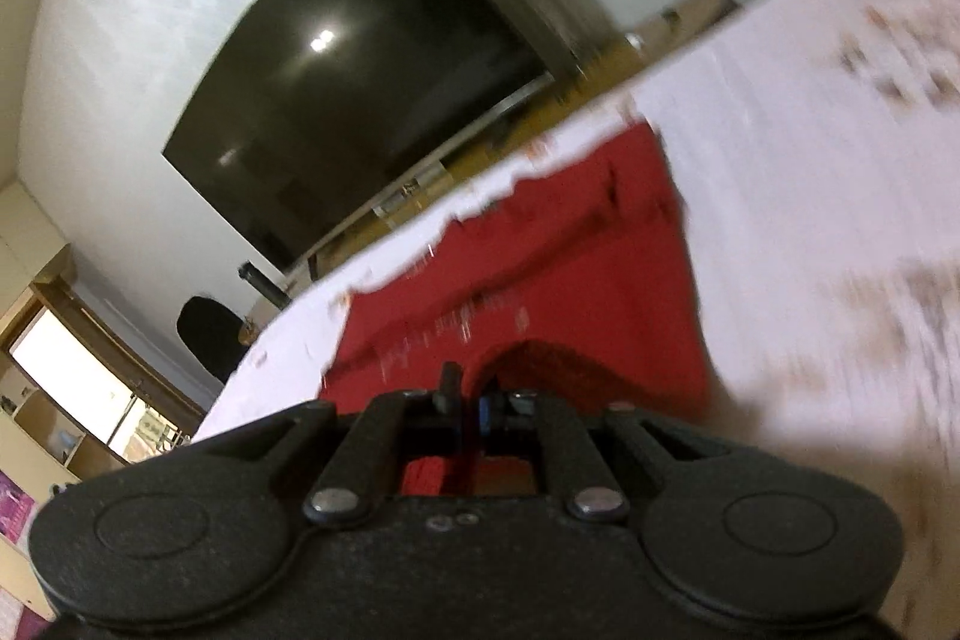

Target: Fold small clothes

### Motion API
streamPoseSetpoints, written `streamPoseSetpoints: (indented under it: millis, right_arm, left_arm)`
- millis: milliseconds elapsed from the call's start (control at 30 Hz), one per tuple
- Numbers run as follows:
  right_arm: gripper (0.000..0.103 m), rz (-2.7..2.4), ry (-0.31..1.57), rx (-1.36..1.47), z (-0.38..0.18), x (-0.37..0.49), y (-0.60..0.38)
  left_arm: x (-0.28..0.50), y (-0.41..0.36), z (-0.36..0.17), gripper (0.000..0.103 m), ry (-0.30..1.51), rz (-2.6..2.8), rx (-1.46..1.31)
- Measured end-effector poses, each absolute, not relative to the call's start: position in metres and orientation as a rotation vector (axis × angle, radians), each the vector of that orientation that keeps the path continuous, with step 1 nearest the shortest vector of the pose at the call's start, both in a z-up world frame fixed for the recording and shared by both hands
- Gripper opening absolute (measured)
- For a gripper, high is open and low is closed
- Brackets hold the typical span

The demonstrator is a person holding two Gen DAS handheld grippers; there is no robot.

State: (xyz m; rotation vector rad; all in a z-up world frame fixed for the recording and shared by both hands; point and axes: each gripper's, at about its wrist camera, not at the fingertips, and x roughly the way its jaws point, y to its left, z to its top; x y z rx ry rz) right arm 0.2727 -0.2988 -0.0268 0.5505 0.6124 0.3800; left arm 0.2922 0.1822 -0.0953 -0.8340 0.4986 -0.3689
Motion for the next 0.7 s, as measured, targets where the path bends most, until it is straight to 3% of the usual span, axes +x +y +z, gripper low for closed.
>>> streamPoseSetpoints:
  millis: [300, 700]
  right_arm:
    - [0.006, 0.415, 0.565, 0.567, -0.011, 0.404, -0.314]
    - [0.006, 0.424, 0.690, 0.647, -0.077, 0.529, -0.327]
  left_arm:
    - [0.427, 0.180, -0.060, 0.003, 0.480, -0.339, -0.756]
    - [0.537, 0.170, -0.105, 0.003, 0.592, -0.244, -0.689]
